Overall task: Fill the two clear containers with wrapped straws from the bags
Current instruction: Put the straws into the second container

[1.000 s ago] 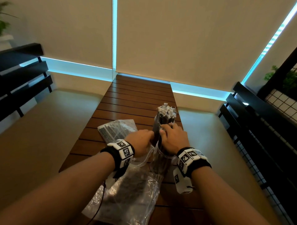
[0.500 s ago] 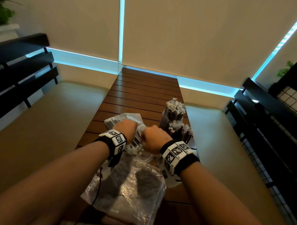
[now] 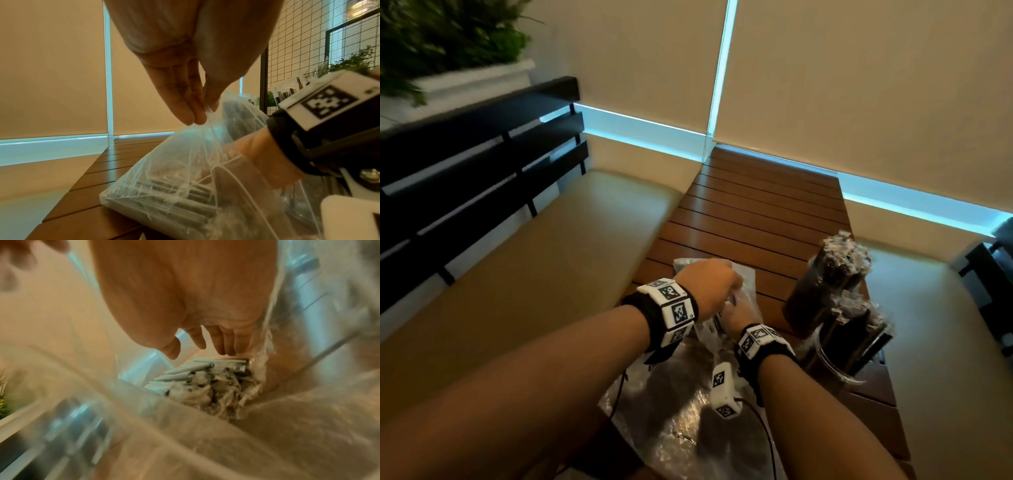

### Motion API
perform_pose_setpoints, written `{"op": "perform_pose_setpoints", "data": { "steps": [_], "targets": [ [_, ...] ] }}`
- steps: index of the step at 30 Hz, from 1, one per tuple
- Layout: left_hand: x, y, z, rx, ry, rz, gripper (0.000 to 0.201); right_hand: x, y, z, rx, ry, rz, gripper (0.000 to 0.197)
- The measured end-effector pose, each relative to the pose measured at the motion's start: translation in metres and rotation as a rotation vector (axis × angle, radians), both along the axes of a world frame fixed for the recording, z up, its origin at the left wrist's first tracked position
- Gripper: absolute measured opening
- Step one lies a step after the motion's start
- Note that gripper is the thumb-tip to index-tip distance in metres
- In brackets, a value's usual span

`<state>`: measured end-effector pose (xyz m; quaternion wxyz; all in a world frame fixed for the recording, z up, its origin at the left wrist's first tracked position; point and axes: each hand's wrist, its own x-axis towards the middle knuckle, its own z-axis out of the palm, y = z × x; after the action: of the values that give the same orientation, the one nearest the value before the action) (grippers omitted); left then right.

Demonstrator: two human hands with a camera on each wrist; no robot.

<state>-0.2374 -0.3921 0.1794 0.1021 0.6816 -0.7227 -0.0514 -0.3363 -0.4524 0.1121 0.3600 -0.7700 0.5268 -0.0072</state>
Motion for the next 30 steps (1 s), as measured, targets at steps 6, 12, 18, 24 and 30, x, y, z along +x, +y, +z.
{"op": "perform_pose_setpoints", "data": {
  "steps": [6,12,18,24,30],
  "targets": [
    [0.008,0.009,0.007,-0.019,-0.049,-0.051,0.022,0.003,-0.005,-0.024,0.102,0.159,-0.002,0.037],
    [0.014,0.008,0.008,0.021,-0.046,-0.025,0.026,0.003,-0.009,-0.031,-0.002,0.254,0.046,0.025],
    [0.009,-0.001,0.004,0.023,-0.025,0.029,0.026,-0.011,-0.012,-0.01,-0.11,0.309,0.109,0.032],
    [-0.002,-0.011,0.004,0.045,0.001,0.139,0.019,-0.03,0.006,0.04,-0.184,0.295,0.125,0.036],
    [-0.015,-0.018,0.003,0.066,0.099,0.233,0.023,-0.075,0.033,0.106,-0.144,0.444,0.244,0.028]
  ]
}}
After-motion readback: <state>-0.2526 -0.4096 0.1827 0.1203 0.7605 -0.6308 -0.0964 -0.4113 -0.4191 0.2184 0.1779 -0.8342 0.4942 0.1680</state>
